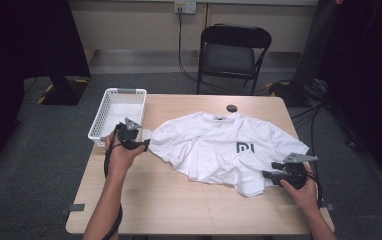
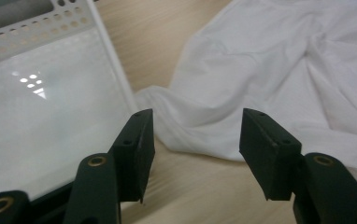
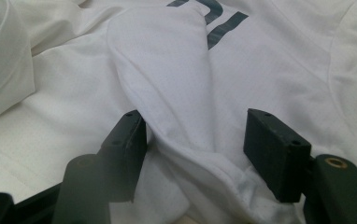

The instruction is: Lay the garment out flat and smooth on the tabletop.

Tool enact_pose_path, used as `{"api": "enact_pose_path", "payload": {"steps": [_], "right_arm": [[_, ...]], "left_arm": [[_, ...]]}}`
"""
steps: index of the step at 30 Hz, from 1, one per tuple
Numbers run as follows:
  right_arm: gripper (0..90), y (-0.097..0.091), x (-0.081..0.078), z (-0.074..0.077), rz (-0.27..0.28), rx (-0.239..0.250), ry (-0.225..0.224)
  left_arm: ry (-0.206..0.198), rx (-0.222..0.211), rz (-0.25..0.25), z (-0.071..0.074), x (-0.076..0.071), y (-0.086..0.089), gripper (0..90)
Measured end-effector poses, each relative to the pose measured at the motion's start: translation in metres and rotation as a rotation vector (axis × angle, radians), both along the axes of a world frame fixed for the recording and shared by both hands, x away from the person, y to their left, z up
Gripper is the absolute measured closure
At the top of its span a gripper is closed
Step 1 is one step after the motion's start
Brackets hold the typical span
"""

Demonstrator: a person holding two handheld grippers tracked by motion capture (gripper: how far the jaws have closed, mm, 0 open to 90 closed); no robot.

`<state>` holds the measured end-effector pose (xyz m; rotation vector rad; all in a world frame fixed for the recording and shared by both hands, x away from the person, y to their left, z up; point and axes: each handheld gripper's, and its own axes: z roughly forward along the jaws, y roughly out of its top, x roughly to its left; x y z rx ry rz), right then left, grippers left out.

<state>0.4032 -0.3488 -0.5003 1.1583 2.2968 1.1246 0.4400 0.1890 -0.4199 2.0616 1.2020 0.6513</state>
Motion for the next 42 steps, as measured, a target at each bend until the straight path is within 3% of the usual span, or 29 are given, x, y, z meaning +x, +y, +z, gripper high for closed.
{"api": "enact_pose_path", "payload": {"steps": [2,4,6,8,10,13,16,18,20,21,23,27,32,33,34,35,36,37,38,39,40,41,42], "right_arm": [[38.5,0.000,0.000,0.000,0.000,0.000,0.000],[38.5,0.000,0.000,0.000,0.000,0.000,0.000],[38.5,0.000,0.000,0.000,0.000,-0.001,-0.001],[38.5,0.000,0.000,0.000,0.000,-0.003,-0.002],[38.5,0.000,0.000,0.000,0.000,-0.003,-0.002],[38.5,0.000,0.000,0.000,0.000,-0.002,-0.001],[38.5,0.000,0.000,0.000,0.000,-0.002,-0.002],[38.5,0.000,0.000,0.000,0.000,-0.001,-0.001],[38.5,0.000,0.000,0.000,0.000,-0.002,-0.001],[38.5,0.000,0.000,0.000,0.000,-0.001,-0.001],[38.5,0.000,0.000,0.000,0.000,-0.001,-0.001],[38.5,0.000,0.000,0.000,0.000,-0.001,0.000],[38.5,0.000,0.000,0.000,0.000,0.001,0.000],[38.5,0.000,0.000,0.000,0.000,0.001,0.000],[38.5,0.000,0.000,0.000,0.000,0.001,0.000],[38.5,0.000,0.000,0.000,0.000,0.001,0.000],[38.5,0.000,0.000,0.000,0.000,0.001,0.000],[38.5,0.000,0.000,0.000,0.001,0.001,0.000],[38.5,0.000,0.000,0.000,0.001,0.001,0.000],[38.5,0.000,0.000,0.000,0.001,0.002,0.001],[38.5,0.000,0.000,0.000,0.001,0.002,0.001],[38.5,0.000,0.000,0.000,0.001,0.002,0.001],[38.5,0.000,0.000,0.000,0.002,0.002,0.001]], "left_arm": [[0.027,-0.016,-0.030,-0.014,-0.008,-0.007,49.2],[0.051,-0.013,-0.021,-0.030,-0.010,-0.012,49.9],[0.068,-0.022,0.017,-0.045,-0.008,-0.015,56.0],[0.064,-0.049,0.087,-0.056,-0.002,-0.017,53.8],[0.054,-0.060,0.118,-0.062,0.002,-0.019,51.4],[0.053,-0.117,0.161,-0.068,0.009,-0.024,50.0],[0.065,-0.119,0.158,-0.071,0.013,-0.031,52.4],[0.074,-0.107,0.152,-0.071,0.014,-0.034,58.7],[0.072,-0.086,0.131,-0.070,0.015,-0.038,63.2],[0.086,-0.081,0.111,-0.068,0.016,-0.041,75.4],[0.109,-0.075,0.096,-0.066,0.019,-0.044,85.8],[0.123,-0.040,0.079,-0.057,0.024,-0.047,88.2],[0.091,0.030,0.036,-0.031,0.031,-0.059,88.6],[0.079,0.042,-0.005,-0.023,0.035,-0.071,88.6],[0.079,0.042,-0.005,-0.023,0.035,-0.071,88.6],[0.075,0.021,-0.054,-0.019,0.039,-0.086,88.6],[0.075,0.021,-0.054,-0.019,0.039,-0.086,88.6],[0.065,0.035,-0.113,-0.018,0.043,-0.103,88.6],[0.065,0.035,-0.113,-0.018,0.043,-0.103,88.5],[0.053,0.018,-0.187,-0.020,0.044,-0.121,88.3],[0.053,0.018,-0.187,-0.020,0.044,-0.121,87.4],[0.040,0.016,-0.253,-0.022,0.044,-0.133,87.4],[0.027,0.005,-0.279,-0.023,0.042,-0.141,79.1]]}}
